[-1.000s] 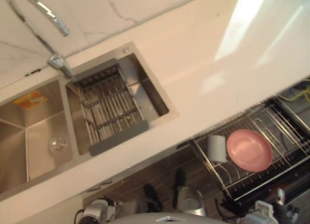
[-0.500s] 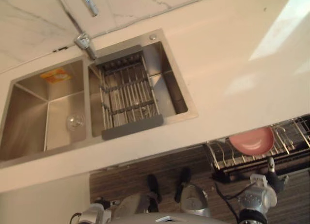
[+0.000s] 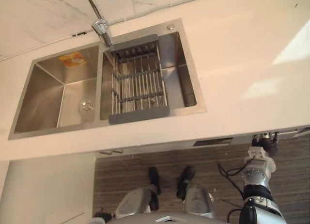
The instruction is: Walk over to the sink, pick up the cup, carry it to the dishwasher, place the cup inside the dishwasher, then close the dishwasher door
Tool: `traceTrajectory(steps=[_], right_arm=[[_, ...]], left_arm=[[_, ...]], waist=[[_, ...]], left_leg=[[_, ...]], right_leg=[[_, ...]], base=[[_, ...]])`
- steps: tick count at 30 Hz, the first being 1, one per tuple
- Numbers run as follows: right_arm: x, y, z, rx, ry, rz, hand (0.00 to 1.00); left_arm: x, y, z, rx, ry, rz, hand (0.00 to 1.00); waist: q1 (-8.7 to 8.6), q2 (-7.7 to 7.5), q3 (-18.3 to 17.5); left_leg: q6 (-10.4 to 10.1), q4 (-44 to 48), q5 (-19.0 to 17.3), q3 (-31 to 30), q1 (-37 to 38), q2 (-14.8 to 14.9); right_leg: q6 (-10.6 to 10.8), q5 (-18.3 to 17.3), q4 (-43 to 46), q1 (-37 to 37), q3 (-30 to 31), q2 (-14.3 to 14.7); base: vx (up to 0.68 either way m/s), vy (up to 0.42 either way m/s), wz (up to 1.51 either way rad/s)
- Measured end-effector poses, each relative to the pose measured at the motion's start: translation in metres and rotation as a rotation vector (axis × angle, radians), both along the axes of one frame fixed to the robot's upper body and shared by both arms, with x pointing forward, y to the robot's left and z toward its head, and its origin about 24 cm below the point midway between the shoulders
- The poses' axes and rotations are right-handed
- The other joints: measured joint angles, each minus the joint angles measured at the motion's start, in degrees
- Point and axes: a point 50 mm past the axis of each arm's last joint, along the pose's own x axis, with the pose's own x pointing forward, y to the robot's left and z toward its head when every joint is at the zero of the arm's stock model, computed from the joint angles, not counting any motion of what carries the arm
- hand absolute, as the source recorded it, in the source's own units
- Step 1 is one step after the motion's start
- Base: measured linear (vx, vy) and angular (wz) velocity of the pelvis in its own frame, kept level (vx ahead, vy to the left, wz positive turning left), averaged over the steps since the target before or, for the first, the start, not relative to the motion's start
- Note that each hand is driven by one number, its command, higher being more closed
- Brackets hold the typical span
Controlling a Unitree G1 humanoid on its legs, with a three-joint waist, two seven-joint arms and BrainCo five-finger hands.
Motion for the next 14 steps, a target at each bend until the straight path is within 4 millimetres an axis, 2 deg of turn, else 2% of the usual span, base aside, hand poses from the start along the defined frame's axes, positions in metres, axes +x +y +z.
traceTrajectory(steps=[3,5,6,7,8,9,10,11,12,14], right_arm=[[-0.012,0.011,-0.018,-0.029,0.089,0.066,0.0],[-0.033,0.035,-0.048,-0.066,0.227,0.186,0.0],[-0.046,0.052,-0.066,-0.059,0.302,0.255,0.0],[-0.054,0.059,-0.076,-0.053,0.346,0.279,0.0],[-0.065,0.073,-0.091,-0.018,0.404,0.301,0.0],[-0.082,0.089,-0.111,0.046,0.485,0.312,0.0],[-0.091,0.095,-0.12,0.072,0.53,0.32,0.0],[-0.109,0.103,-0.134,0.098,0.632,0.333,0.0],[-0.127,0.106,-0.145,0.084,0.754,0.337,0.0],[-0.149,0.102,-0.153,0.037,0.905,0.328,0.0]], left_arm=[[0.007,0.004,0.003,-0.018,-0.078,0.07,0.0],[0.005,0.008,0.004,-0.056,-0.126,0.161,0.0],[0.006,0.012,0.005,-0.082,-0.158,0.205,0.0],[0.007,0.013,0.005,-0.098,-0.176,0.227,0.0],[0.01,0.015,0.007,-0.123,-0.21,0.247,0.0],[0.014,0.014,0.008,-0.172,-0.245,0.263,0.0],[0.016,0.011,0.008,-0.201,-0.256,0.265,0.0],[0.015,0.009,0.007,-0.235,-0.261,0.251,0.0],[0.015,0.008,0.007,-0.276,-0.265,0.232,0.0],[0.015,0.006,0.008,-0.354,-0.271,0.231,0.0]], waist=[[0.35,-0.9,-0.9],[1.01,-2.71,-2.1],[1.07,-3.44,-2.8],[1.19,-4.45,-2.9],[1.42,-4.66,-3.5],[1.59,-5.54,-3.6],[1.58,-5.76,-3.7],[1.67,-6.52,-4.2],[1.57,-6.55,-5.0],[1.43,-7.34,-5.4]], left_leg=[[-0.2,-0.1,0.7,-0.4,-0.4,0.5],[-0.5,0.0,-0.1,0.1,-0.4,1.2],[0.5,0.1,-1.4,1.4,-0.2,1.8],[0.6,0.1,-2.1,1.9,-0.2,2.0],[0.1,0.0,-2.5,2.8,0.3,2.4],[0.2,0.0,-2.9,3.7,1.0,2.7],[0.2,-0.1,-3.1,3.9,1.5,2.8],[0.2,0.0,-3.1,4.9,1.8,3.1],[0.2,-0.2,-3.2,5.5,1.9,3.1],[0.3,-1.3,-3.2,6.8,3.0,3.1]], right_leg=[[-0.9,-1.1,0.9,0.0,-1.4,0.0],[-1.5,-2.3,2.0,0.0,-2.2,0.0],[-1.4,-3.1,2.9,0.2,-2.5,-0.1],[-1.4,-3.3,3.0,0.2,-2.7,-0.1],[-1.3,-3.5,3.0,0.7,-2.7,0.0],[-1.2,-3.9,3.2,1.4,-2.7,0.0],[-1.2,-4.0,3.2,1.9,-2.7,0.0],[-1.0,-4.3,3.4,2.1,-2.4,0.1],[-0.9,-4.2,3.4,2.2,-1.6,0.1],[-0.7,-4.1,3.2,2.2,-0.6,0.3]], base=[[0.0,-0.035,0.25],[-0.04,-0.038,0.21],[-0.03,-0.04,0.2],[-0.02,-0.056,0.2],[-0.01,-0.057,0.13],[-0.01,-0.05,0.1],[0.0,0.0,0.0],[-0.01,0.007,-0.12],[-0.01,0.019,-0.2],[0.03,0.032,-0.27]])
